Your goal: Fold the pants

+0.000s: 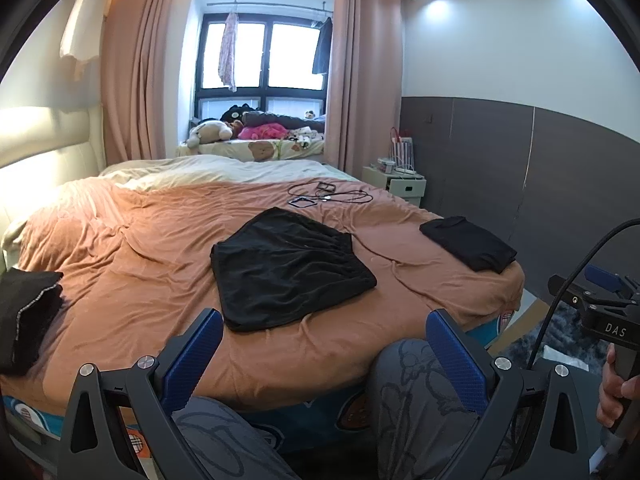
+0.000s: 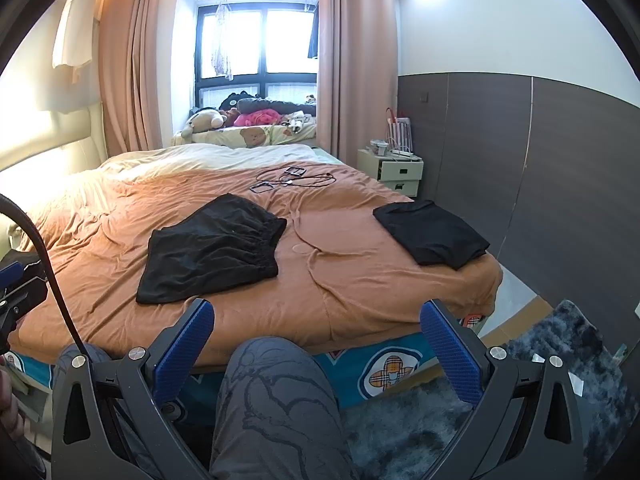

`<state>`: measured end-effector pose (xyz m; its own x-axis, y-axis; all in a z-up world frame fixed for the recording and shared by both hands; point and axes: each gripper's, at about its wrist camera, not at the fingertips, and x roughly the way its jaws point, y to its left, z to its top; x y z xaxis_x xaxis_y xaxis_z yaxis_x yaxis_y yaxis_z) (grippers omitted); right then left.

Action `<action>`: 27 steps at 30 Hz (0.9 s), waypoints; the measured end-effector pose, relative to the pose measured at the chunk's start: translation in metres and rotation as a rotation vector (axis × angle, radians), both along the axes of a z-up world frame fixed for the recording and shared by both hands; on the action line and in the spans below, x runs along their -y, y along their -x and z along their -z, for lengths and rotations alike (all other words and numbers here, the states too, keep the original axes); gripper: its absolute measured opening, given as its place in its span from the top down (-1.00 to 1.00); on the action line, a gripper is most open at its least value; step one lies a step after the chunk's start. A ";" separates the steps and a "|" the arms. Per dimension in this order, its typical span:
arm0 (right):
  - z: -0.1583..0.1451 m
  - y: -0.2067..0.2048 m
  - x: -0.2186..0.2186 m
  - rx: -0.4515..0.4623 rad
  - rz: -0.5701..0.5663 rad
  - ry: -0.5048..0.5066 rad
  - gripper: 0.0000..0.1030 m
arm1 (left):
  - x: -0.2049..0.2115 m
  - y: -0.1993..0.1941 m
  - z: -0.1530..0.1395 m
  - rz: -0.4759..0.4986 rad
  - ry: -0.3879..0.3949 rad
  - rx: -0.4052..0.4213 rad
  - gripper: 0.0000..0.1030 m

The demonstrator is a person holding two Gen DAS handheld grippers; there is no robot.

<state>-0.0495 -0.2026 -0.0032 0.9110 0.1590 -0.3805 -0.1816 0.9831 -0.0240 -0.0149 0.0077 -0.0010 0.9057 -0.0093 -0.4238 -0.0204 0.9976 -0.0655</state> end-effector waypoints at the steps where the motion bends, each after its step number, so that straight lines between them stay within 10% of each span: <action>1: 0.000 0.000 0.000 -0.002 0.000 0.000 -1.00 | 0.000 0.000 0.000 0.000 0.001 -0.001 -0.99; 27: 0.001 0.000 -0.002 -0.010 0.012 -0.009 -1.00 | 0.007 0.002 0.001 0.004 -0.009 0.004 -0.99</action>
